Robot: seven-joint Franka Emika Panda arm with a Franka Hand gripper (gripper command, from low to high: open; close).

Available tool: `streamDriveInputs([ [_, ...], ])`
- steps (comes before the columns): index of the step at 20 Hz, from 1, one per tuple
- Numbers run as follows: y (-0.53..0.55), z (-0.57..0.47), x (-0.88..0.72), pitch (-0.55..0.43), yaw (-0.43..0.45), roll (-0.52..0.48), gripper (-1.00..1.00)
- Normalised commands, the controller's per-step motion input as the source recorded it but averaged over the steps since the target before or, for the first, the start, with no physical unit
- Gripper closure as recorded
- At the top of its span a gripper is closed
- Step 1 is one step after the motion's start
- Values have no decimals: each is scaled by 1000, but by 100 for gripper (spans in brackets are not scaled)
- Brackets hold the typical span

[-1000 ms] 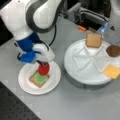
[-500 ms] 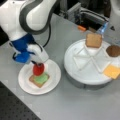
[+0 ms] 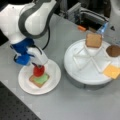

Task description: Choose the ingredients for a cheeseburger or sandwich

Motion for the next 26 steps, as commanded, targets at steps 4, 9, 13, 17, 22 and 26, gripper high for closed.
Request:
streamDriveInputs([
  [4,-341,-24,441,124,257,146,100],
  [9,-322,50,466,149,247,159,100],
  [13,-267,72,429,170,227,173,100],
  [17,-180,45,333,179,171,191,100],
  [22,-120,6,270,163,126,204,100],
  [26,-112,-18,215,147,97,207,100],
])
